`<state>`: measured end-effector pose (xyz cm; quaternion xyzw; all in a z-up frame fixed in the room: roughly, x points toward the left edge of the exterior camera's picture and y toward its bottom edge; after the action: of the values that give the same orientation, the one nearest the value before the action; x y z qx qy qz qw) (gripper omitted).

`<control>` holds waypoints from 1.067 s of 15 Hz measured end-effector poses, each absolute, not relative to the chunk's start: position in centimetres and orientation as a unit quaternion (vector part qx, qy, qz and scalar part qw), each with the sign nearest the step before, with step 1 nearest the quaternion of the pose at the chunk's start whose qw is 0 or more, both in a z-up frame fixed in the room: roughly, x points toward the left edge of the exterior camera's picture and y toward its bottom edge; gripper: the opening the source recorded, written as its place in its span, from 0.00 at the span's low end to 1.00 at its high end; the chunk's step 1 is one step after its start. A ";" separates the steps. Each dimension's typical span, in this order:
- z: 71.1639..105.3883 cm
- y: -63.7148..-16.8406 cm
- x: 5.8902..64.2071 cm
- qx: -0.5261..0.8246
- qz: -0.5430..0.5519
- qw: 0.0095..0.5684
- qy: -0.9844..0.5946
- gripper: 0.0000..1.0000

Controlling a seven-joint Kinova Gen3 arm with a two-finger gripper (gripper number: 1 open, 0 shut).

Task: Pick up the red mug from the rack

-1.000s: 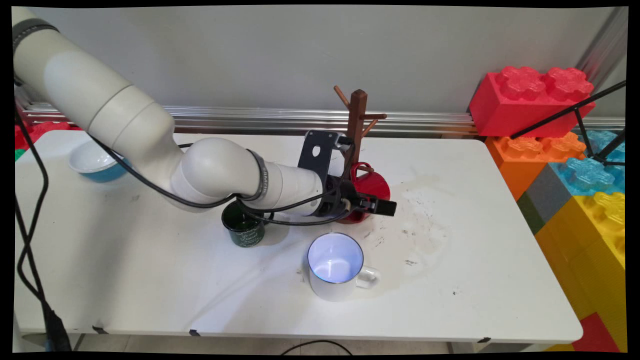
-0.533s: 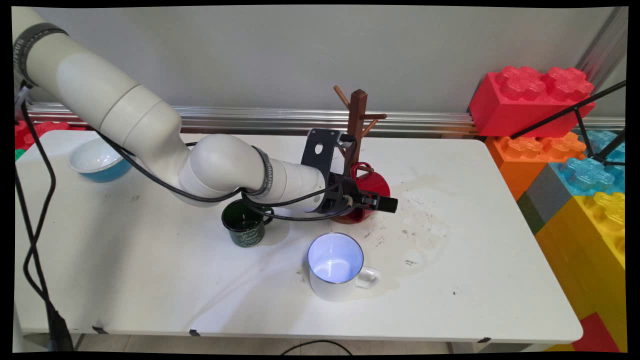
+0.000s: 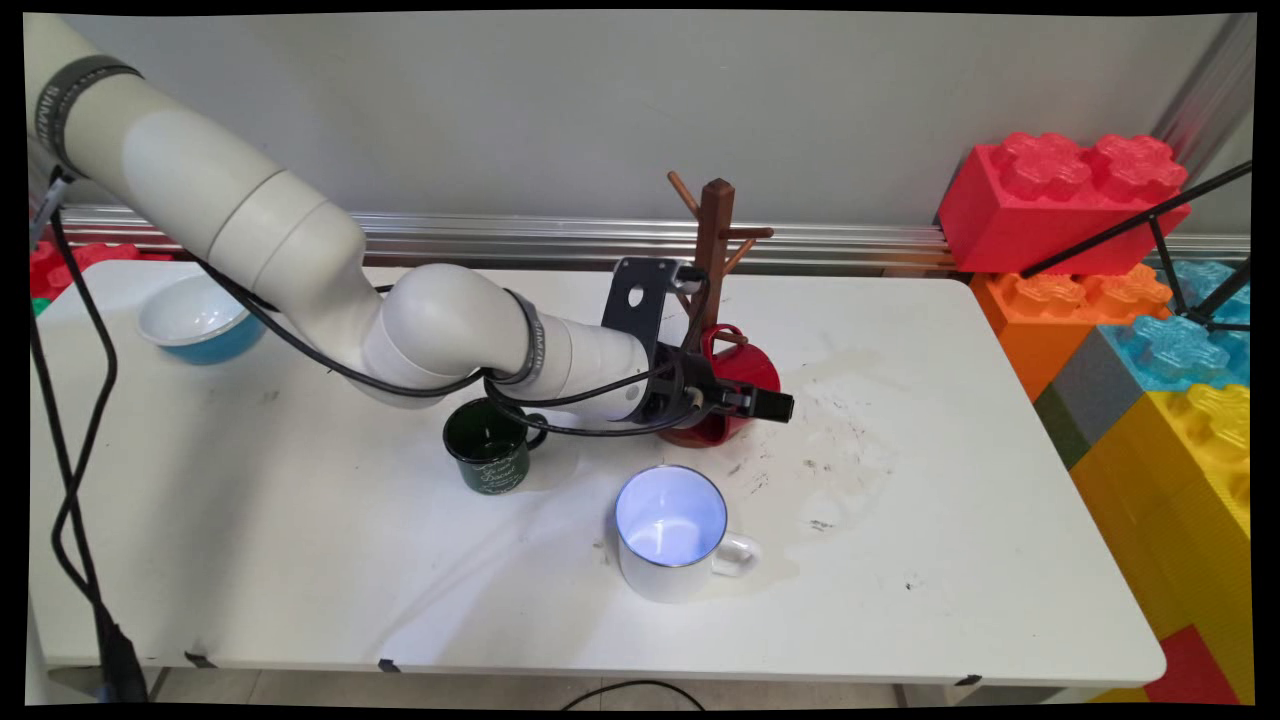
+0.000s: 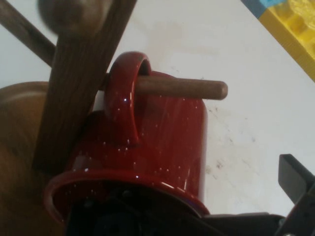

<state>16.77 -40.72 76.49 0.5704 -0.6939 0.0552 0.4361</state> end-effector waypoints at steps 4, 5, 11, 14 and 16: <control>76.4 -40.7 17.0 0.574 0.048 0.439 -0.689 1.00; 76.4 -40.7 17.1 0.576 0.046 0.440 -0.688 1.00; 76.4 -40.6 17.5 0.580 0.029 0.450 -0.678 1.00; 76.4 -40.4 17.6 0.580 0.022 0.454 -0.676 1.00; 76.4 -40.3 17.7 0.580 0.018 0.456 -0.675 1.00</control>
<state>17.73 -40.27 76.42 0.5799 -0.6747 0.0180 0.4562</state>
